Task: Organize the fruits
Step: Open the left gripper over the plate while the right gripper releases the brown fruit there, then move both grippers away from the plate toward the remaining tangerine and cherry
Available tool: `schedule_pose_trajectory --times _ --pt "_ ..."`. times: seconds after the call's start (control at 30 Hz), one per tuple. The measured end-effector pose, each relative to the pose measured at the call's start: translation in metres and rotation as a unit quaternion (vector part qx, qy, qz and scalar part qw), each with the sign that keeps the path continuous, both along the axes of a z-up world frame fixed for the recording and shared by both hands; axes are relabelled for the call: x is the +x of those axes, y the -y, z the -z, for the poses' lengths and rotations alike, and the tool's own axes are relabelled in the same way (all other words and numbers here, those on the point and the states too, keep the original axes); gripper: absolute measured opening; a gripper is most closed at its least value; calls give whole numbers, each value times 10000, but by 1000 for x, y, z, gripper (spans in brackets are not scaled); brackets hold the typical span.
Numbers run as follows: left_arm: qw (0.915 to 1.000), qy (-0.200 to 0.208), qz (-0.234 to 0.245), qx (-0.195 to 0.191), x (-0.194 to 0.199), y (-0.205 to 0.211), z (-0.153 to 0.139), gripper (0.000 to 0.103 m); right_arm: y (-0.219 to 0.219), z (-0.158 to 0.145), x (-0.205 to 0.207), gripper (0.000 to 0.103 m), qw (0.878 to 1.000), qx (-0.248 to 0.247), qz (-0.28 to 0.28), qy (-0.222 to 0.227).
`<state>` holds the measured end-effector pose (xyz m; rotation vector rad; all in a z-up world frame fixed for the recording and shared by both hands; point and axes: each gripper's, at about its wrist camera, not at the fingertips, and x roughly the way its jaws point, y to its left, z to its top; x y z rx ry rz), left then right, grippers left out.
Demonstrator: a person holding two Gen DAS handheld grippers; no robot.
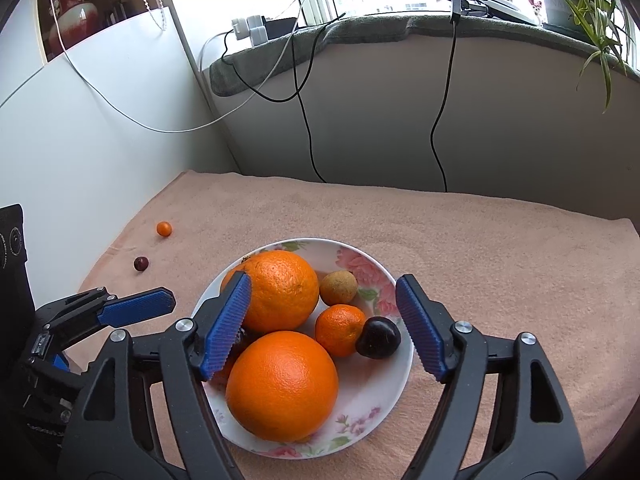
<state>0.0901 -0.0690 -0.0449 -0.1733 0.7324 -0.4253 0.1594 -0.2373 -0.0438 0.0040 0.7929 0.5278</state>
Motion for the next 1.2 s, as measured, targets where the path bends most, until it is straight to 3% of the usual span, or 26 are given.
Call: schedule_pose_trajectory --times 0.1,0.23,0.6,1.2 --pt "10000 27 -41 76 -1 1 -1 70 0 -2 -1 88 10000 6 7 2" --pt "9997 13 -112 229 -2 3 -1 79 -1 -2 -1 91 10000 -36 19 30" --pt "9986 107 -279 427 -8 -3 -5 80 -1 -9 -6 93 9998 -21 104 145" --pt "9977 258 -459 436 -23 -25 -11 80 -10 -23 -16 93 9990 110 315 294"
